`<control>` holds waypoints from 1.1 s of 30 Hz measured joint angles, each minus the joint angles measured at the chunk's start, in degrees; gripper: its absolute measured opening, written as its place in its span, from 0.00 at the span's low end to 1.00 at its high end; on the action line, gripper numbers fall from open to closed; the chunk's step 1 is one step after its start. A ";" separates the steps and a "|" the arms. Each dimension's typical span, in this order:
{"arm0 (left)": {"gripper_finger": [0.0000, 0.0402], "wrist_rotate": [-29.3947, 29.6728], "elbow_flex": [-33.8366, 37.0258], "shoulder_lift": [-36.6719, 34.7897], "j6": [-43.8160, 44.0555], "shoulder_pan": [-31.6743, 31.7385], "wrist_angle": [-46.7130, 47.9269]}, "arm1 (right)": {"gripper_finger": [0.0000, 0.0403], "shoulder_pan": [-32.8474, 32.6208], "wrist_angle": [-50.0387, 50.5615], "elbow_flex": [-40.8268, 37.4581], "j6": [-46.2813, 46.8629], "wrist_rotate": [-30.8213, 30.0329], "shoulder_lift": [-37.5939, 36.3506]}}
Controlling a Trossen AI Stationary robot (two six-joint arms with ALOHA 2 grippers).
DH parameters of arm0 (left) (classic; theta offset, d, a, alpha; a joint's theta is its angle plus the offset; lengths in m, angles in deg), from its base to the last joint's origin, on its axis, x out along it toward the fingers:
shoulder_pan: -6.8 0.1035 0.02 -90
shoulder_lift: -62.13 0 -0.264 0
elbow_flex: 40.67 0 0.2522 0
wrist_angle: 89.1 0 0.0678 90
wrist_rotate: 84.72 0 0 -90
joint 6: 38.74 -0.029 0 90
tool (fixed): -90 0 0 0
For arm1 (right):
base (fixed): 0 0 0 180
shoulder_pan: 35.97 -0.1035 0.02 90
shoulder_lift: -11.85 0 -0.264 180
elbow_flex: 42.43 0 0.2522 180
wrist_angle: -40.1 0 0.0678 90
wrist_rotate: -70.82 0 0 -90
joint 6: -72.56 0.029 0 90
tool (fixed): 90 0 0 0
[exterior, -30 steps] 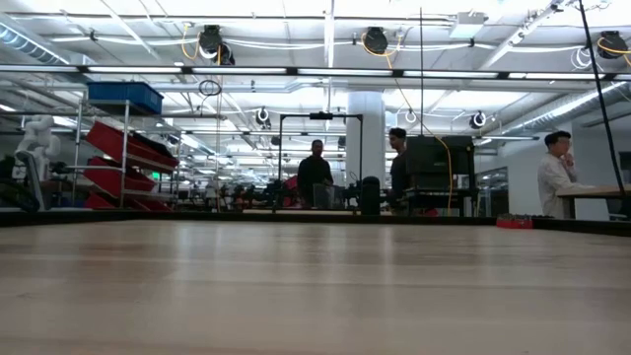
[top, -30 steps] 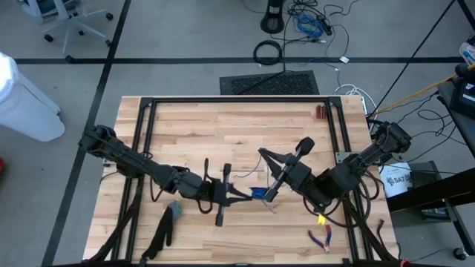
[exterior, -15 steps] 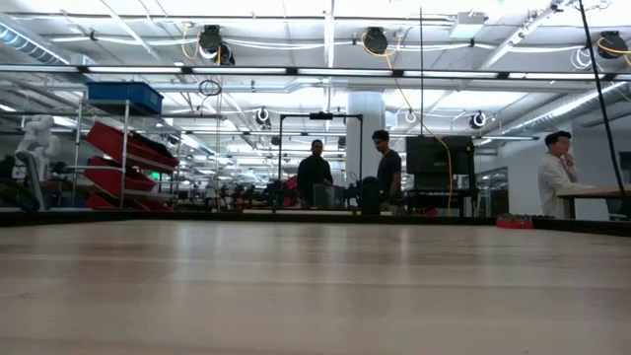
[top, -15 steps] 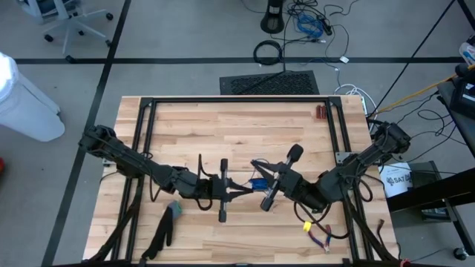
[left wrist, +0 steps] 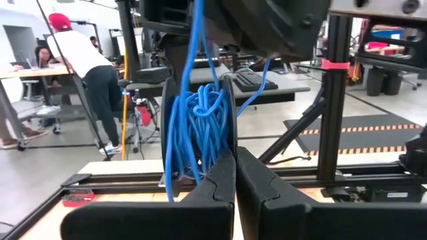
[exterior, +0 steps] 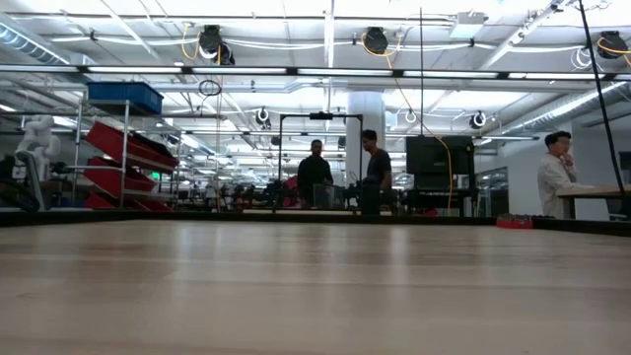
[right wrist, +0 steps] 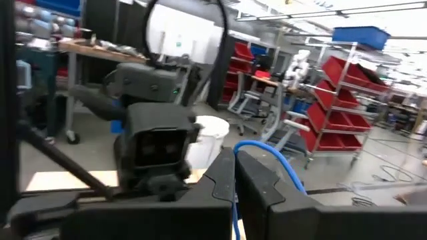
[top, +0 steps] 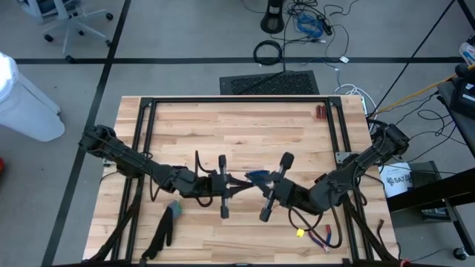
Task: Coil cords
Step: Coil the blue wire onto the black spool
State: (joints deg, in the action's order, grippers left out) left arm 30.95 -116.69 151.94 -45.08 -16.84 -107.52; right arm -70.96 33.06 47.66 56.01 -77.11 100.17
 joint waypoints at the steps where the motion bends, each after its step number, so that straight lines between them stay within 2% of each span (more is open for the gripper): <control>1: 0.00 0.18 0.00 0.01 0.01 0.00 0.01 | 0.00 -0.02 0.30 0.00 0.21 0.42 0.00; 6: 0.00 0.41 0.00 0.01 -0.01 0.00 0.01 | 0.00 0.01 0.64 0.00 0.80 4.01 0.00; 11: 0.00 0.44 0.00 -0.01 -0.01 0.00 -0.01 | 0.03 0.01 2.35 0.00 2.71 4.26 0.00; 33: 0.00 1.38 -0.02 -0.01 -0.05 0.00 -0.42 | 0.35 -3.22 4.01 0.00 4.77 2.77 -0.31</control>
State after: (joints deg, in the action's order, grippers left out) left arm 32.33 -116.71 151.93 -45.13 -16.84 -107.94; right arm -74.18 37.06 47.66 60.78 -74.34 99.86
